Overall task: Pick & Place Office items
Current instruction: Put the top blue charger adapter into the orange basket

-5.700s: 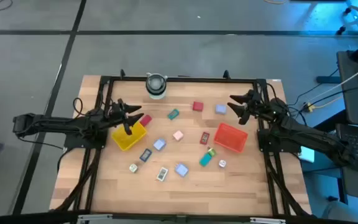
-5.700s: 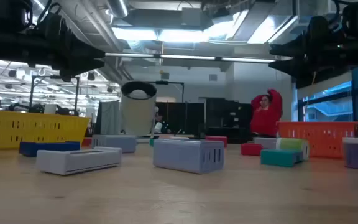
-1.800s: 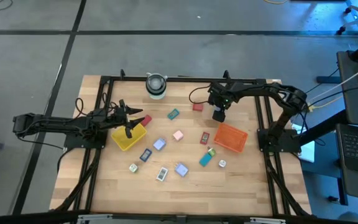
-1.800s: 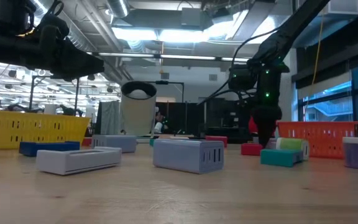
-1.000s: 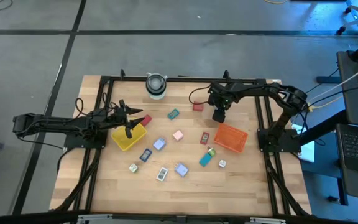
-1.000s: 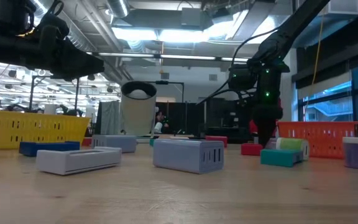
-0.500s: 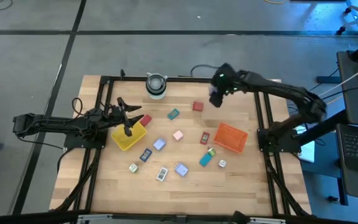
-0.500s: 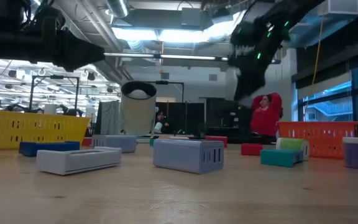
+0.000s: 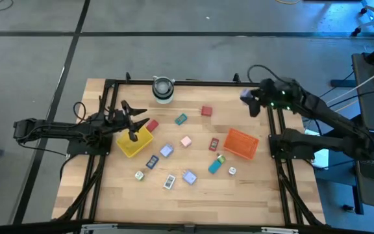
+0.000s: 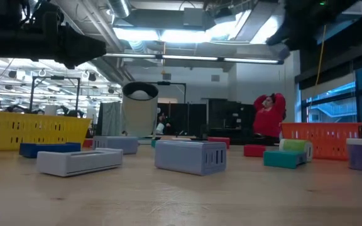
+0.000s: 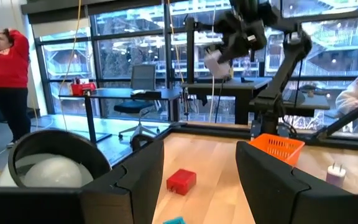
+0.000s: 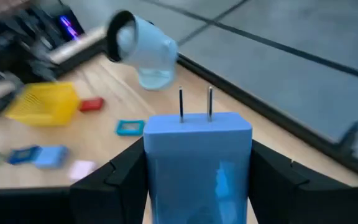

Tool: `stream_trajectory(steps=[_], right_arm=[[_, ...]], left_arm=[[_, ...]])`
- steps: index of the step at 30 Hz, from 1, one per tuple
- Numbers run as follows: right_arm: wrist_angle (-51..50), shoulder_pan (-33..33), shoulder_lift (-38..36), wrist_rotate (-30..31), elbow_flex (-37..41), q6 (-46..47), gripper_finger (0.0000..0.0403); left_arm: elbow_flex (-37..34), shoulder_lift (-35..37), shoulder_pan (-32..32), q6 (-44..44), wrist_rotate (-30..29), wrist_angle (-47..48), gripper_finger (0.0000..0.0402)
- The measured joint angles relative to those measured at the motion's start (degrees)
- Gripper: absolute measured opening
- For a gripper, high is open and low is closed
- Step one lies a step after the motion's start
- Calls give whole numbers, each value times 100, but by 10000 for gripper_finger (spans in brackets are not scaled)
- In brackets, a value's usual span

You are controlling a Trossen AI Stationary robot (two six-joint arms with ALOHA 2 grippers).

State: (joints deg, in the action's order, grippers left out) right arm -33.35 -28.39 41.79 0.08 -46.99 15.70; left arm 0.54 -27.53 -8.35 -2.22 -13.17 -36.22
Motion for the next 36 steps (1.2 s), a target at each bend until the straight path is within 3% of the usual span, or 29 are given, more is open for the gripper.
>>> stream_trajectory(steps=[6, 13, 19, 26, 31, 36], right_arm=[[527, 765, -600, 259, 912, 528, 209], [920, 1627, -683, 205, 1585, 931, 209], [1568, 2291, -685, 370, 1684, 1174, 209], [1334, 2816, -735, 1080, 1692, 764, 209], [1185, 2983, -856, 1086, 1692, 436, 209], [891, 3061, -836, 943, 1692, 694, 209]], left_arm=[[0, 2, 0, -4, 20, -315, 196], [0, 0, -1, -184, 83, -309, 196], [0, 0, 1, -199, 83, -306, 196], [0, 0, 0, -155, 85, -306, 196], [0, 0, 0, -48, 121, -304, 196], [0, 0, 1, 13, 275, -304, 196]])
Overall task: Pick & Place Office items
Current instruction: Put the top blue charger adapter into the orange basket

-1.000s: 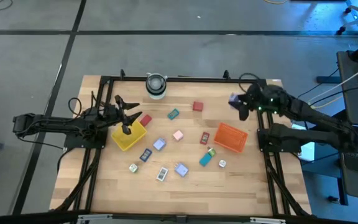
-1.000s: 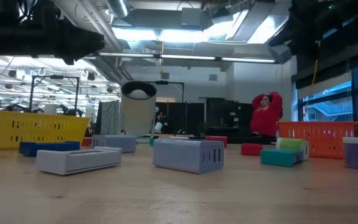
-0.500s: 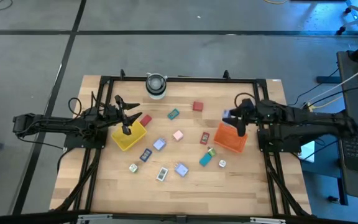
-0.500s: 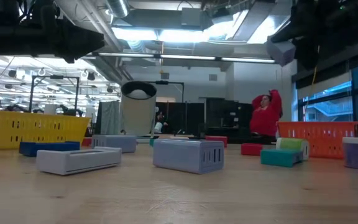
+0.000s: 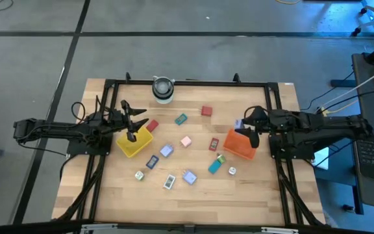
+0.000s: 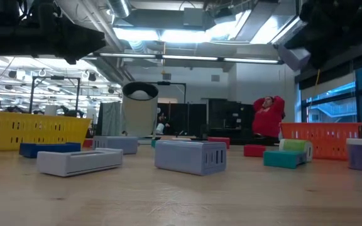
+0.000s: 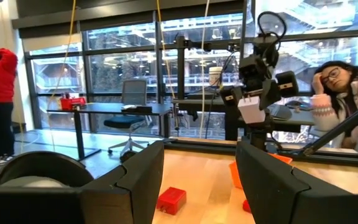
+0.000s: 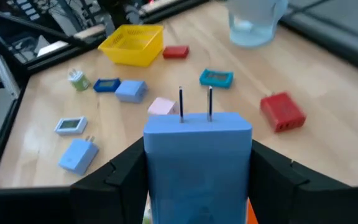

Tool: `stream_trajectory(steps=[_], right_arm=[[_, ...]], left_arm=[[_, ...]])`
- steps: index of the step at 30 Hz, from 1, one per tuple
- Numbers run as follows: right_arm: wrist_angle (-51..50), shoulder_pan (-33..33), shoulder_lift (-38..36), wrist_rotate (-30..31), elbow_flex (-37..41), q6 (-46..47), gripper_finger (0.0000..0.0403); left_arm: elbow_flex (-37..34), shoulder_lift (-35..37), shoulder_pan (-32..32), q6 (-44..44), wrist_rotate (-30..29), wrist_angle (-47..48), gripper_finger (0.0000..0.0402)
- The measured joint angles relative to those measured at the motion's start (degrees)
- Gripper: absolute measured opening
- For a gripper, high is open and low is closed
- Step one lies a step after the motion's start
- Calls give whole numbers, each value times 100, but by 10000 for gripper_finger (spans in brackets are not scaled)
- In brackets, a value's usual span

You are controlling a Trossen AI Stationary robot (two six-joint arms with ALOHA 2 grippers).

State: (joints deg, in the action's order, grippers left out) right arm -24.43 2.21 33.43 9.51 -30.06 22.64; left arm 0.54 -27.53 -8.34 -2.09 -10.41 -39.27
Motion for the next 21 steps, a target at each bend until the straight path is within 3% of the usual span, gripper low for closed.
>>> stream_trajectory(steps=[21], right_arm=[[-261, 448, 2041, -335, 0, 1719, 209]], left_arm=[[0, 0, 0, -63, -39, 3, 196]])
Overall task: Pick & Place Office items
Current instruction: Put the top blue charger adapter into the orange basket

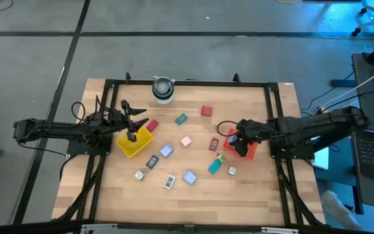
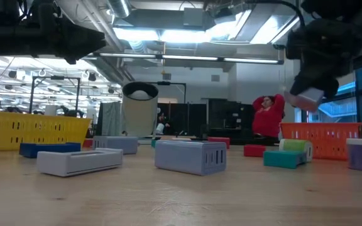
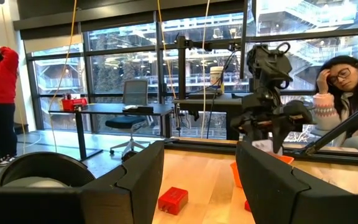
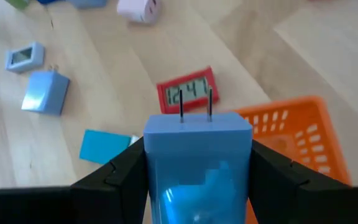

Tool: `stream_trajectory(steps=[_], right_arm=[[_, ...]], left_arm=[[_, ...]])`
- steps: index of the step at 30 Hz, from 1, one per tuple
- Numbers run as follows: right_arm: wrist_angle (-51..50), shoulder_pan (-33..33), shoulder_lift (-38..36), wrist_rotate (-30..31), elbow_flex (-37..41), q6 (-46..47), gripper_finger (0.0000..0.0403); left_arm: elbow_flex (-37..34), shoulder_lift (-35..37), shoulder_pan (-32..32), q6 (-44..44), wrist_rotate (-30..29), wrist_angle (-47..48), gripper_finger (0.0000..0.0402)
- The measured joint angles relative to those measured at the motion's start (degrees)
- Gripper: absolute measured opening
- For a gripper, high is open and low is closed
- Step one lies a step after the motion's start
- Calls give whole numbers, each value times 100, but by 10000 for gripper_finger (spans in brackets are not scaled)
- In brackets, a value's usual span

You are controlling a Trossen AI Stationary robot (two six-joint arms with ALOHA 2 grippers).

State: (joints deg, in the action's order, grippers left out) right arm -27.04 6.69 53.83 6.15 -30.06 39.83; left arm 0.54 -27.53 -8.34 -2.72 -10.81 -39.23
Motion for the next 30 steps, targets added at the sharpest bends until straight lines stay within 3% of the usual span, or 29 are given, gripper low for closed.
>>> stream_trajectory(steps=[12, 30], right_arm=[[-391, 66, 407, -61, 0, 173, 209], [-101, 66, 1915, -57, 0, 132, 209]], left_arm=[[0, 0, -1, 4, 0, 3, 196], [0, 0, 0, 4, 0, 3, 196]])
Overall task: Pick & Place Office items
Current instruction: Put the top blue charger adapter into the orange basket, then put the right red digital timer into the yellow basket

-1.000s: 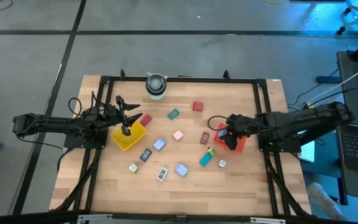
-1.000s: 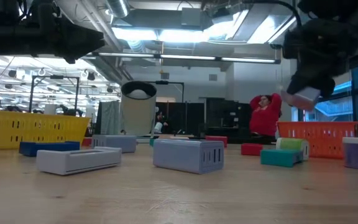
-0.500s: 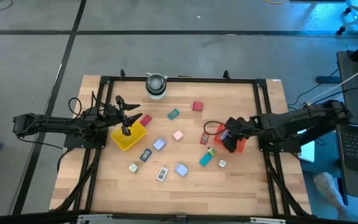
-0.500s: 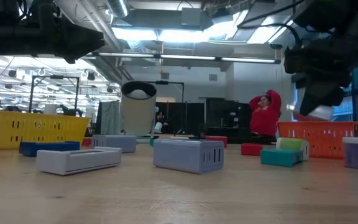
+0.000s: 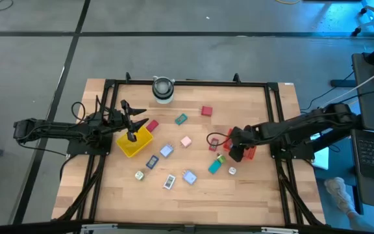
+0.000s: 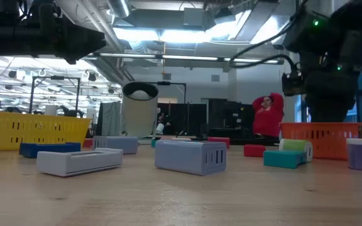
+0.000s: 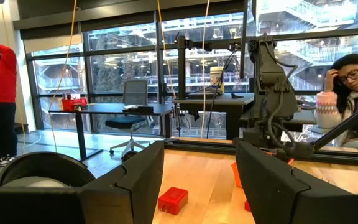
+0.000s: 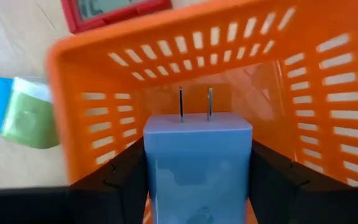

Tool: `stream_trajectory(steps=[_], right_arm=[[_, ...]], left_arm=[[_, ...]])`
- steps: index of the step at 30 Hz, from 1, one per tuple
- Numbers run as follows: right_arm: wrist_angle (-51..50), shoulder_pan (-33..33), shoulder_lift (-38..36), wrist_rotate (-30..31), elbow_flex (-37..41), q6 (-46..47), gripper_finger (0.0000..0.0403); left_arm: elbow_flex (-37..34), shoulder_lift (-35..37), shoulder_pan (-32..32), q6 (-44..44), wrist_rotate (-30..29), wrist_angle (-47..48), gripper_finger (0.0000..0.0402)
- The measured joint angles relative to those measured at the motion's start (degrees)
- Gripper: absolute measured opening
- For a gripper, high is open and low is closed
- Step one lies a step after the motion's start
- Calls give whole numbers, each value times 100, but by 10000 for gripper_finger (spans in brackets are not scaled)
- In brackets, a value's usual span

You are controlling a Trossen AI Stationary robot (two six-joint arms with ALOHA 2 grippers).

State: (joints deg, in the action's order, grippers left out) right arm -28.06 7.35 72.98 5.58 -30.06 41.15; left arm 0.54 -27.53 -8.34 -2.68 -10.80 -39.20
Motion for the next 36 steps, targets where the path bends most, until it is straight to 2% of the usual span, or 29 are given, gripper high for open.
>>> stream_trajectory(steps=[5, 10, 12, 15, 19, 26, 30, 36], right_arm=[[37, 0, 95, 0, 0, -2, 210], [-29, -32, 18, 0, -56, 1, 288], [-130, -81, 12, 44, -149, -57, 304], [-257, -183, 12, 75, -284, -248, 299], [-495, -318, 10, 149, -476, -413, 273], [-1215, -374, -95, 755, -1072, -569, 251], [-1240, -255, -692, 1292, -1378, -709, 248], [-793, 47, -2321, 1812, -1234, -737, 244]], left_arm=[[0, 0, 0, 4, 2, 0, 196], [0, 0, 0, 9, 2, 0, 196], [0, 0, 0, 16, 2, -1, 196], [0, 2, -1, 42, 2, -1, 196], [0, 0, 0, 44, 21, 0, 196], [0, 0, 0, 81, -46, -1, 196], [0, 2, -2, 206, -282, -2, 196], [0, 4, 0, 213, 254, -80, 196]])
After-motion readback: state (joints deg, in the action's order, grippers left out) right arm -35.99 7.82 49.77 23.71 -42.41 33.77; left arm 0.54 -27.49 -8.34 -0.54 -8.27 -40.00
